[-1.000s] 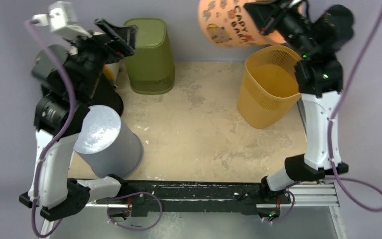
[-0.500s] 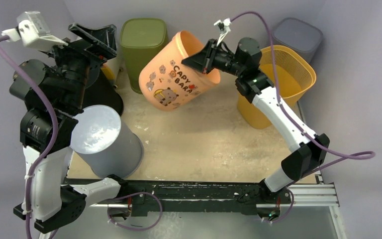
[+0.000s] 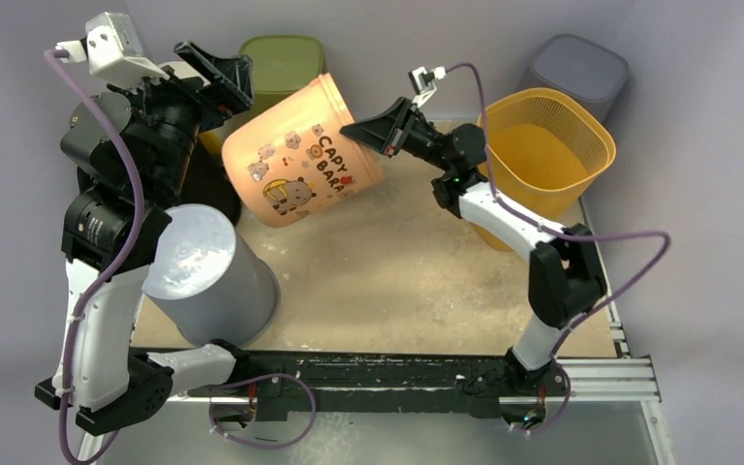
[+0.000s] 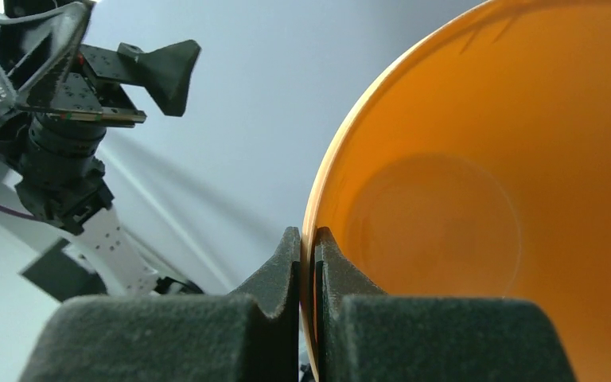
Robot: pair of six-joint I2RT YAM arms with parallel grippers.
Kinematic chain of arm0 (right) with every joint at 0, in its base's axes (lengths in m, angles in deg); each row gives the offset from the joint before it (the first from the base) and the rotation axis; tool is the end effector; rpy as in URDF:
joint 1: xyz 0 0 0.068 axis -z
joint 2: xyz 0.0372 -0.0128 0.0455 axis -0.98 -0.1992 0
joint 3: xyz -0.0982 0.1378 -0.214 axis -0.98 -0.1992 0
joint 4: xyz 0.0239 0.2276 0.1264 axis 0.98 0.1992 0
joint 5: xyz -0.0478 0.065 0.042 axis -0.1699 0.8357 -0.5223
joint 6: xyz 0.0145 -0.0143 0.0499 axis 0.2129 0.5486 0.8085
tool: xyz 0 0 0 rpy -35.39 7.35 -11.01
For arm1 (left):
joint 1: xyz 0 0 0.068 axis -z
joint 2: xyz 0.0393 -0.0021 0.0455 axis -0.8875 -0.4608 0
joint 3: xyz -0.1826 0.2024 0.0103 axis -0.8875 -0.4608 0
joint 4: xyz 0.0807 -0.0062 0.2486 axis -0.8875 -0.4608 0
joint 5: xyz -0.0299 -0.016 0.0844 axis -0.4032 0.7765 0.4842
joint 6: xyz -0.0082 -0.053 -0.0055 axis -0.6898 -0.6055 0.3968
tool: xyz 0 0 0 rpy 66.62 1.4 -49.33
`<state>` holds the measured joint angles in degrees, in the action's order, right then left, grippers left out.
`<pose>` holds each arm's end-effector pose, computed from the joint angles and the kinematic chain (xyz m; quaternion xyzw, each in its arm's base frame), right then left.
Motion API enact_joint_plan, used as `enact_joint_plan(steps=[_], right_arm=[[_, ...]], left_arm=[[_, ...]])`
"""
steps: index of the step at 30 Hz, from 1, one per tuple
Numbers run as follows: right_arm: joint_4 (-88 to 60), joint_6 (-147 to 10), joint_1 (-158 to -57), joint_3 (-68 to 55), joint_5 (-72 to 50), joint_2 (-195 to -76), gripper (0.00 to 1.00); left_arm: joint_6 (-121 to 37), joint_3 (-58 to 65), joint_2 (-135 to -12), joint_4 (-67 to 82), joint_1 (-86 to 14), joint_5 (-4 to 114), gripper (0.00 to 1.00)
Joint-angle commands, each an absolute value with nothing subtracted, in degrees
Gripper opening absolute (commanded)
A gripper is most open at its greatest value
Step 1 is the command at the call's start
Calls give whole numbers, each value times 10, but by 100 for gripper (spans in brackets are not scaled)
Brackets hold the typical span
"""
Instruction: Turn the large container upside down
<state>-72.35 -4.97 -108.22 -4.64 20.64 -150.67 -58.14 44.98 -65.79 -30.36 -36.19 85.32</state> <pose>0.3193 0.2081 0.4154 -0.1420 0.4883 0.7431 0.4349 0.1447 -0.0567 0.5938 -0.1559 0.6295 -0.2314 0.7252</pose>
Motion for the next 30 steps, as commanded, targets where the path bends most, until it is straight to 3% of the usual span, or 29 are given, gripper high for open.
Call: enact_joint_plan(steps=[1, 10, 23, 30], right_arm=[[-985, 117, -1085, -73, 203, -1553, 0], [-1171, 254, -1086, -100, 146, -1659, 0], [-1317, 396, -1091, -190, 70, -1766, 0], [-1316, 392, -1071, -226, 84, -1812, 0]], left_arm=[[-568, 481, -671, -315, -363, 842, 89], [-561, 513, -701, -342, -363, 844, 89], [-559, 536, -726, -351, -363, 840, 89], [-566, 548, -732, -365, -362, 838, 89]])
